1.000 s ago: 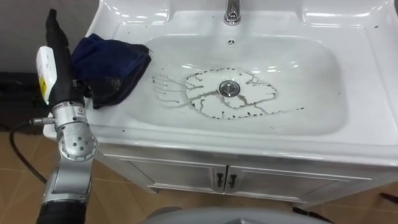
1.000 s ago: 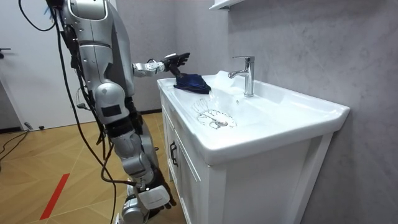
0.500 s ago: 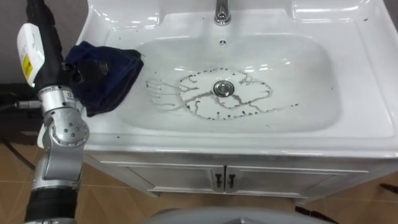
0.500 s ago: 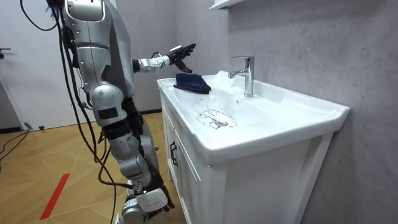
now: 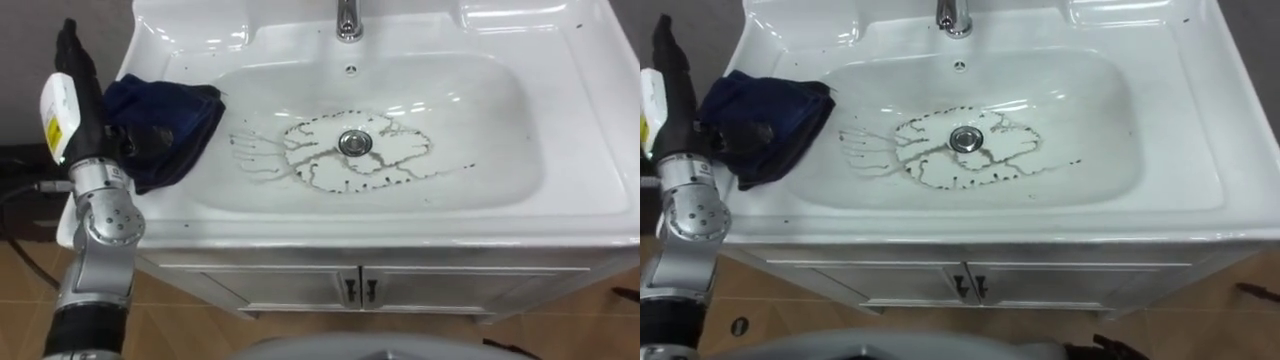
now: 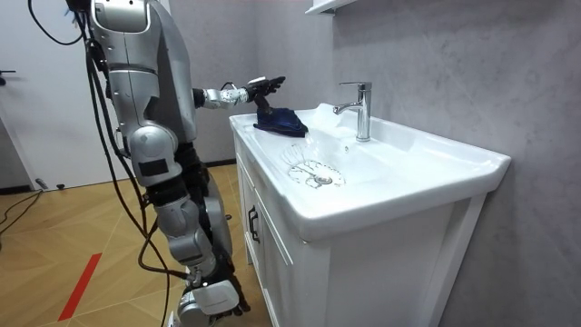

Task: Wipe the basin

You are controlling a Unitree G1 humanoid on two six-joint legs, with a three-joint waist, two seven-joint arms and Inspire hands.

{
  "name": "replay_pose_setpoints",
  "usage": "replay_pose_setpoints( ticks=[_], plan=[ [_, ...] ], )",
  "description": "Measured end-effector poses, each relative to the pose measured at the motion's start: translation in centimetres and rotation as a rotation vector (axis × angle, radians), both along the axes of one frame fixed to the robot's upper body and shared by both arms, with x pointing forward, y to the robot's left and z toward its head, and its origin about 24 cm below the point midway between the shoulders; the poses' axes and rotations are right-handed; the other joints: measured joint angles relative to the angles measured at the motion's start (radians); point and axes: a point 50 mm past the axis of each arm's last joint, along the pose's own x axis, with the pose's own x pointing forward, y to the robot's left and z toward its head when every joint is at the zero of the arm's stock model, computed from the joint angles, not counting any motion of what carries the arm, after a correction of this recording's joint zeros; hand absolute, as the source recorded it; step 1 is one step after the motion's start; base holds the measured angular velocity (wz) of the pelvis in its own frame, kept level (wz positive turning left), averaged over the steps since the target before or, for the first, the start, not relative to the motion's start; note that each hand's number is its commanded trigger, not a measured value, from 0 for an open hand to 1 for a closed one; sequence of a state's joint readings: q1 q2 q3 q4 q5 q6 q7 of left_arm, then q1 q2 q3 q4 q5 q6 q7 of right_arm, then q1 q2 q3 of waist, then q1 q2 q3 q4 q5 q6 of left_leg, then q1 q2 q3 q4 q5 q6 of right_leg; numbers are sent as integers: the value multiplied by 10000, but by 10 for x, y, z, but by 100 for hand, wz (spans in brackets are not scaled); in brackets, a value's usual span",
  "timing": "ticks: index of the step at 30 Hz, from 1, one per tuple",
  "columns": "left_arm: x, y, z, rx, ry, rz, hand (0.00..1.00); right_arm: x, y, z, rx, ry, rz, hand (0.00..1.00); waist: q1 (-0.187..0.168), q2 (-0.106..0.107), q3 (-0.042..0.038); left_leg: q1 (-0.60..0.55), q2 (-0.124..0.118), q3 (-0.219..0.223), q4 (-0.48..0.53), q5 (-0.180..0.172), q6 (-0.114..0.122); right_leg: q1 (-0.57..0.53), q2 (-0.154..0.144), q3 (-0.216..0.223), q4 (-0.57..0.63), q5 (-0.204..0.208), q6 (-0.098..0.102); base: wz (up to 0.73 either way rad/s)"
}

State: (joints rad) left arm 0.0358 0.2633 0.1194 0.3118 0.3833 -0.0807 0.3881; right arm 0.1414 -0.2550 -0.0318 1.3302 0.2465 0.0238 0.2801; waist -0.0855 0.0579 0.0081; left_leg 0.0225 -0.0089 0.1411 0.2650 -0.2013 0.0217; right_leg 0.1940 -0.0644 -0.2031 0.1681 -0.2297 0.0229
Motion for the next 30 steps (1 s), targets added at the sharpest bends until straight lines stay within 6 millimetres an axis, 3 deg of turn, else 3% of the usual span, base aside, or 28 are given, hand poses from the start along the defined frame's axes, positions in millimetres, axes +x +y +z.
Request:
replay_pose_setpoints(
  ticks=[4,10,23,30],
  plan=[
    [-4,2,-11,-243,521,142,0,-3,-1,0,1,242,93,0,-42,-29,9,-6,9,39,-38,6,-7,-38,0,9,-7,0,0,-2],
    [-7,3,-19,-564,820,323,0,-8,-1,0,52,561,75,0,-38,-77,-93,-7,16,166,-72,38,-10,-155,-12,91,17,0,-1,-6],
    [-17,7,-41,-693,1745,592,0,-27,-3,1,-68,1870,1406,0,-191,-100,-85,116,30,259,-272,121,-24,-151,-4,279,53,-2,-5,-2],
    [-18,7,-42,-504,1870,547,0,-33,-1,1,-43,2280,2018,0,-189,-158,-75,154,47,433,-272,125,-25,-199,-2,515,2,-44,-41,-7]
  ],
)
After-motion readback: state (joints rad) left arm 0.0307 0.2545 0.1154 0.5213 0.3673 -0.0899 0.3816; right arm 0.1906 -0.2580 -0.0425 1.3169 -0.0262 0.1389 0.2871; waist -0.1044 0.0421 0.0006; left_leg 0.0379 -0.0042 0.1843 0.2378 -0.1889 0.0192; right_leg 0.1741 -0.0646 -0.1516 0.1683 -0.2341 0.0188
